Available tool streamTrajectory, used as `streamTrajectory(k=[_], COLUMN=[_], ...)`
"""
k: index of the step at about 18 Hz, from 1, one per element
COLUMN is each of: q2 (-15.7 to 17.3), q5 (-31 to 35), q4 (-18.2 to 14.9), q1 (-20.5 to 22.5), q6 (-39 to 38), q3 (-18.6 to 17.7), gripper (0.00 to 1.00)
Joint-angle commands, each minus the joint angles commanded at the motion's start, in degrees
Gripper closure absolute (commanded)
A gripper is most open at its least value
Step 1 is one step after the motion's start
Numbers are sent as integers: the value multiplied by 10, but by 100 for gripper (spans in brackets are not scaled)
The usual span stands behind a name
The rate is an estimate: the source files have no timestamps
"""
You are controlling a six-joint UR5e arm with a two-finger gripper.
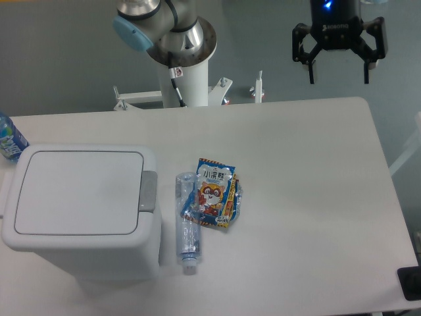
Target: Open the trash can
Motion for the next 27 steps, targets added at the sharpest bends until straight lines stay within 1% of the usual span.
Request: streamTrajectory(k=[3, 5, 7, 9, 11, 12, 13, 16, 18, 21, 23, 25, 27], q2=[0, -2, -4, -11, -18, -23, -27, -32, -34, -53, -55, -54, -58], q5=[1, 3, -1, -2, -1, -1, -1, -2, -2, -2, -2, -3, -9], q4=[-1, 0, 5, 31, 51, 54, 54, 54, 54, 54, 54, 54, 54], q1=[-1, -4, -10, -39, -48, -50, -55, -62, -64, -82, -82, -83, -91], q6=[-3, -24, -68, -116, -183, -213, -234, -253, -281, -329, -364, -382, -399], q3=[3, 4, 2, 1, 2, 4, 7, 14, 27, 49, 53, 53, 61], gripper=[0, 0, 0, 0, 0, 0, 0, 0, 0, 0, 0, 0, 0])
